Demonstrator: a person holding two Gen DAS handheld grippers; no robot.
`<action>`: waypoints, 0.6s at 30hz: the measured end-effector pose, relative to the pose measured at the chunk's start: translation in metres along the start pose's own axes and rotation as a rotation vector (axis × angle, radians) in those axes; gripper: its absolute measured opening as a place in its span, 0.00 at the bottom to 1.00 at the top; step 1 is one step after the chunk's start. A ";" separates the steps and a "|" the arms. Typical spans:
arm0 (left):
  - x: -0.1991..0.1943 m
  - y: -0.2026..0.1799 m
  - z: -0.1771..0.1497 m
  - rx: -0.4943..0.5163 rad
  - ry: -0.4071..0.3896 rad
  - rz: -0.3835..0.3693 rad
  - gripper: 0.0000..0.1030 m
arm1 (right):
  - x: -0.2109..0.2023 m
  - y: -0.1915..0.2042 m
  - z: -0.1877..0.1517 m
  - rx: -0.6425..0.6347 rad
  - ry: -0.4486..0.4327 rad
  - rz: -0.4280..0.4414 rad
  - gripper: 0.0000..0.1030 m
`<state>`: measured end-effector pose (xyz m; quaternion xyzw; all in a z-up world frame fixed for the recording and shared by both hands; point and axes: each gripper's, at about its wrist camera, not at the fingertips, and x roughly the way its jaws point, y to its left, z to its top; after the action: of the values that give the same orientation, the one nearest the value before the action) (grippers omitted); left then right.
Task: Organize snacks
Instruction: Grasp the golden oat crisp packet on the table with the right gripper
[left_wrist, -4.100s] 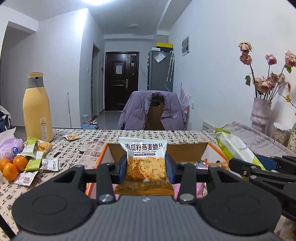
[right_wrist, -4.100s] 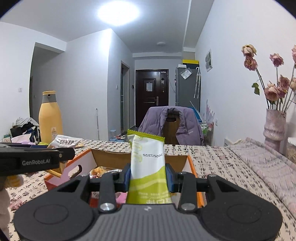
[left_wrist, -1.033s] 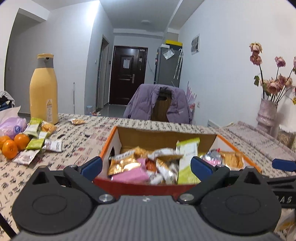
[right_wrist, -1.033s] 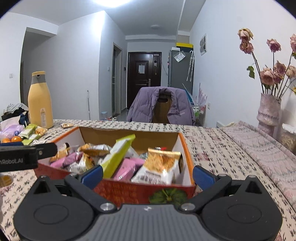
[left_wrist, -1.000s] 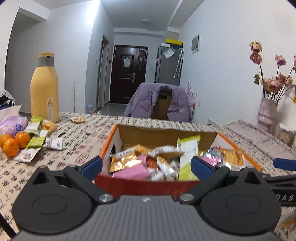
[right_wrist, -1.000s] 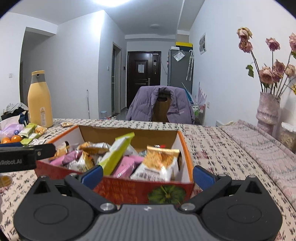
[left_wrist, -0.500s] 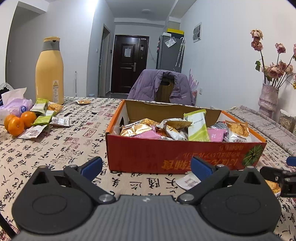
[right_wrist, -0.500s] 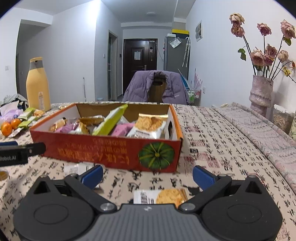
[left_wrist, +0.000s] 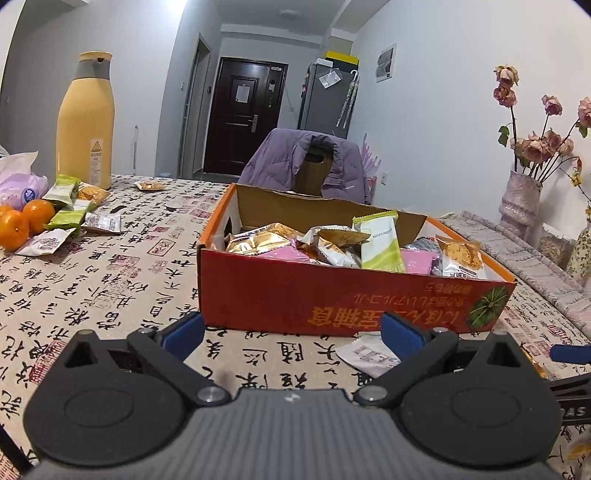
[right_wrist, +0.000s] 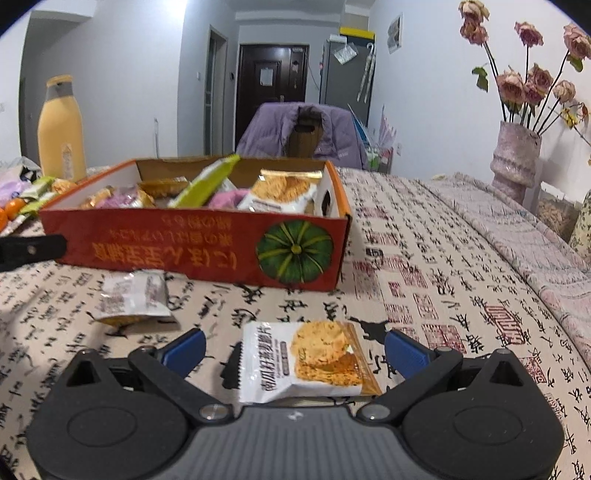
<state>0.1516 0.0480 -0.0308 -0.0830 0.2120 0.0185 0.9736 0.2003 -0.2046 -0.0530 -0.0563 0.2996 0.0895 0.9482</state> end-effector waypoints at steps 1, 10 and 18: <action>0.000 0.000 0.000 0.000 0.001 -0.003 1.00 | 0.004 -0.001 0.001 0.001 0.016 -0.003 1.00; 0.000 0.000 0.000 -0.001 0.003 -0.009 1.00 | 0.025 -0.017 0.007 0.072 0.108 0.039 1.00; 0.000 0.000 -0.001 -0.005 -0.003 -0.007 1.00 | 0.024 -0.016 0.005 0.062 0.099 0.054 0.97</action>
<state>0.1514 0.0484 -0.0316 -0.0861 0.2104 0.0157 0.9737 0.2257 -0.2159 -0.0616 -0.0231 0.3501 0.1029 0.9307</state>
